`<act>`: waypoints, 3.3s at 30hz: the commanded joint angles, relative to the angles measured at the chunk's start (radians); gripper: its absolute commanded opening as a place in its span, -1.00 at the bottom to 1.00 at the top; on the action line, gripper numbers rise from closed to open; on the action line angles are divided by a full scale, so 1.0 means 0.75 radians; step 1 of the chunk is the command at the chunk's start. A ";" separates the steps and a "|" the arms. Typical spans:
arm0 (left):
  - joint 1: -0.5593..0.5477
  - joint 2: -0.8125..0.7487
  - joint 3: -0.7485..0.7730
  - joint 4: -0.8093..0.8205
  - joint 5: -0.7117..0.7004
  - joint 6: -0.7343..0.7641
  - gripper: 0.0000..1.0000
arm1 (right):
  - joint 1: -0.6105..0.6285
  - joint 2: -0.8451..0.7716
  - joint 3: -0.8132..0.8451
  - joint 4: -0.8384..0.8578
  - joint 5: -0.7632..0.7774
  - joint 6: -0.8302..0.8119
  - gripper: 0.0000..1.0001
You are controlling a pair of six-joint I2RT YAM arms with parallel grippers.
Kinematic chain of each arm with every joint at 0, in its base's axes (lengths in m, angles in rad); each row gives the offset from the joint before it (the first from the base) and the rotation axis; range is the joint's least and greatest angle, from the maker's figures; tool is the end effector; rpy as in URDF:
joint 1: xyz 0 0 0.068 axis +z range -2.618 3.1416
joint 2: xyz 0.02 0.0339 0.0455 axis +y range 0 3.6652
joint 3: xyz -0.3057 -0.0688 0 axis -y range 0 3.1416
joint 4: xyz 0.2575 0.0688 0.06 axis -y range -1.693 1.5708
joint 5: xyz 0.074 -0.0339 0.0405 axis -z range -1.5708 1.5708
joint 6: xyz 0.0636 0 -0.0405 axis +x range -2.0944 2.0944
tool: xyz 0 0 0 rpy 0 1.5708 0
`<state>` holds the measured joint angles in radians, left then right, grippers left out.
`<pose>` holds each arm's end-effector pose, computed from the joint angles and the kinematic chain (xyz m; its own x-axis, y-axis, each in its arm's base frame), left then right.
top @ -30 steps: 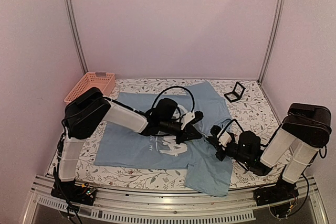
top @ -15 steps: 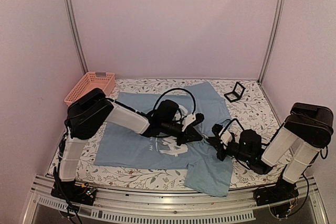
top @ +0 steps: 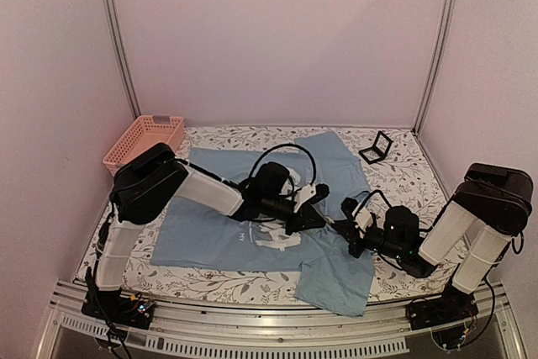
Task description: Pin the brooch onto the clothing
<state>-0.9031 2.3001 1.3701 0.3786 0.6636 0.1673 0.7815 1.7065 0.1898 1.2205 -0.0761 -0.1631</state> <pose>0.2983 -0.4416 0.1059 -0.1627 0.4183 -0.8936 0.9843 0.0062 -0.1763 0.1859 0.1912 0.1224 -0.0820 -0.3095 -0.9474 -0.7776 0.6145 -0.1334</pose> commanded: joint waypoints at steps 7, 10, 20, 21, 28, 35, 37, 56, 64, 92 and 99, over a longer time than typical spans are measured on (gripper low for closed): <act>-0.015 0.071 0.018 -0.027 -0.093 0.017 -1.00 | 0.000 -0.021 0.046 0.103 -0.185 0.056 -1.00; -0.015 0.060 0.000 -0.006 -0.096 0.014 -1.00 | -0.006 -0.018 0.048 0.101 -0.178 0.059 -1.00; 0.013 -0.100 -0.127 0.044 -0.116 0.031 -0.56 | -0.026 0.002 0.034 0.048 -0.147 0.032 -1.00; 0.014 -0.115 -0.137 0.031 -0.124 0.043 -0.55 | -0.031 0.008 0.030 0.048 -0.147 0.032 -1.00; -0.005 -0.144 -0.148 0.019 -0.078 0.050 -0.27 | -0.040 0.005 0.034 0.047 -0.156 0.041 -1.00; -0.020 -0.067 -0.092 0.075 -0.027 -0.038 -0.25 | -0.040 -0.002 0.047 0.032 -0.161 0.057 -1.00; -0.022 -0.054 -0.094 0.085 -0.013 -0.053 -0.27 | -0.041 -0.013 0.054 0.015 -0.148 0.072 -1.00; -0.037 0.002 -0.057 0.039 -0.028 -0.023 -1.00 | -0.056 -0.108 0.096 -0.013 -0.269 0.180 -1.00; -0.041 -0.033 -0.025 0.040 -0.002 -0.076 -1.00 | -0.056 -0.057 0.135 -0.022 -0.253 0.190 -1.00; -0.011 -0.102 -0.113 0.155 -0.015 -0.213 -0.45 | -0.005 0.015 0.212 0.035 -0.185 0.367 -1.00; -0.009 -0.105 -0.124 0.151 -0.025 -0.211 -0.51 | -0.006 0.010 0.211 0.050 -0.197 0.390 -1.00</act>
<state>-0.8948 2.2555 1.2873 0.4587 0.6510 0.0093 0.7639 1.7245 0.3229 1.1854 -0.1875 0.1017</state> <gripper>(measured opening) 0.233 0.021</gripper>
